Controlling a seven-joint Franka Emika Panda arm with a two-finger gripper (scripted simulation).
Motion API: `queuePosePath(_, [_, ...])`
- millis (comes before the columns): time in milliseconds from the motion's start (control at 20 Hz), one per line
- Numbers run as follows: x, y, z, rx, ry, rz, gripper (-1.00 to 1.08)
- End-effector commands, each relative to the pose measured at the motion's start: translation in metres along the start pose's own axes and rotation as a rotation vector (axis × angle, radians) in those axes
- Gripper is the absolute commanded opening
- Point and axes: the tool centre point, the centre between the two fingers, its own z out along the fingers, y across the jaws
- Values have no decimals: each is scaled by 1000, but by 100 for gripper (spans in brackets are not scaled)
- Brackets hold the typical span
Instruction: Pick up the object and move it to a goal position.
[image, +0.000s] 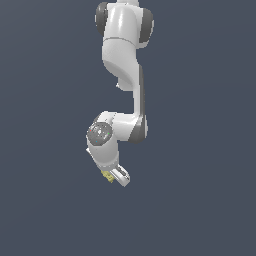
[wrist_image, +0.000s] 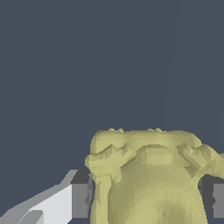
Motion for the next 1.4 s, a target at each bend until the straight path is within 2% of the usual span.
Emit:
queuePosePath(0, [0, 0, 0, 0, 0, 0, -100])
queuePosePath(400, [0, 0, 0, 0, 0, 0, -100])
queuePosePath(650, [-10, -13, -3, 0, 0, 0, -100])
queuePosePath(900, [-34, -44, -8, 0, 0, 0, -100])
queuePosePath(1350, [-97, -126, -23, 0, 0, 0, -100])
